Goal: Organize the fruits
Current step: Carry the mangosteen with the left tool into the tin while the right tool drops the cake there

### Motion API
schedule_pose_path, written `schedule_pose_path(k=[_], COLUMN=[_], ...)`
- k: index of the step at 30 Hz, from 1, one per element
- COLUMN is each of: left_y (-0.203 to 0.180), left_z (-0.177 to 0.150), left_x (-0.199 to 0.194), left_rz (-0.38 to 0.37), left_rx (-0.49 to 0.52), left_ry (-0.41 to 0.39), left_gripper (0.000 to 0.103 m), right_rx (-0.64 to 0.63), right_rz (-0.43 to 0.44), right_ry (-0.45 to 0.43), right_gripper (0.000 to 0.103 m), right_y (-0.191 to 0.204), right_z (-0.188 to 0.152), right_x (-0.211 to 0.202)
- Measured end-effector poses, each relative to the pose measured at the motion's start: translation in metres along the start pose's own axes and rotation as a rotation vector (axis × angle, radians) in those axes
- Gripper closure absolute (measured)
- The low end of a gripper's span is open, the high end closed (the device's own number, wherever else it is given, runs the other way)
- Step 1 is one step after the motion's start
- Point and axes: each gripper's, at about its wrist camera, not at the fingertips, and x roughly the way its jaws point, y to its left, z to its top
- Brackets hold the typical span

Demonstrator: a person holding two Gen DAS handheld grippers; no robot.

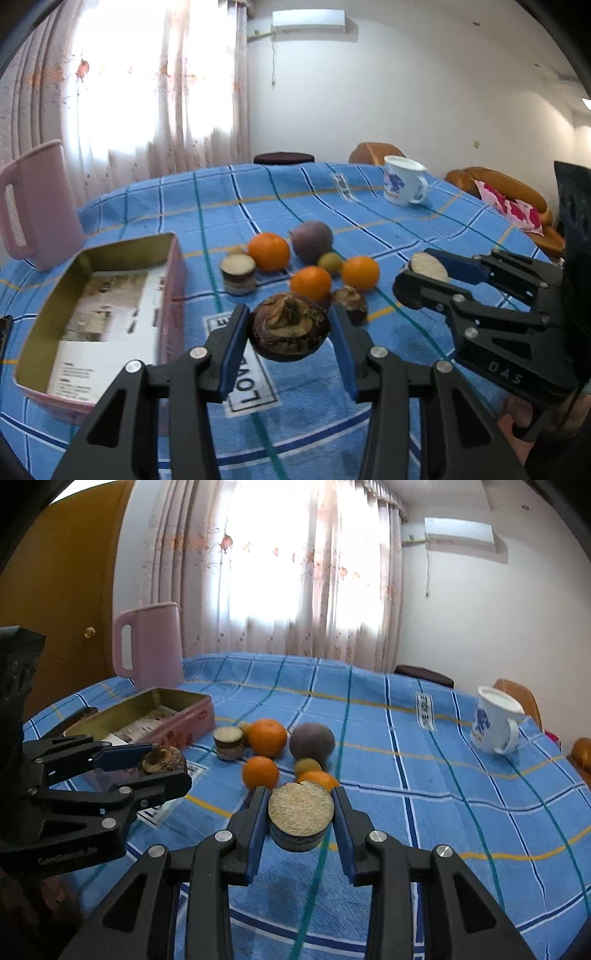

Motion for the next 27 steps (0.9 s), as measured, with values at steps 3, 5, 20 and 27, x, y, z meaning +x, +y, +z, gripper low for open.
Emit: schedule_pose_path(k=[3, 5, 20, 27], left_y=[0.006, 0.011, 0.048, 0.075], left_z=[0.002, 0.003, 0.010, 0.013], left_x=[-0.007, -0.012, -0.030, -0.031], left_rz=[0.023, 0.034, 0.135, 0.177], left_rx=[0.000, -0.006, -0.052, -0.088], left_ry=[-0.027, -0.042, -0.099, -0.087], left_gripper=[0.057, 0.057, 0.057, 0.057], right_rx=[-0.005, -0.010, -0.068, -0.109], right_rz=[0.009, 0.015, 0.063, 0.103], right_ry=[-0.026, -0.038, -0.091, -0.107], right_gripper=[0.068, 0.068, 0.067, 0.067], right_y=[0.004, 0.008, 0.038, 0.059], right_z=[0.006, 0.010, 0.040, 0.061], right_x=[-0.001, -0.001, 0.009, 0.017])
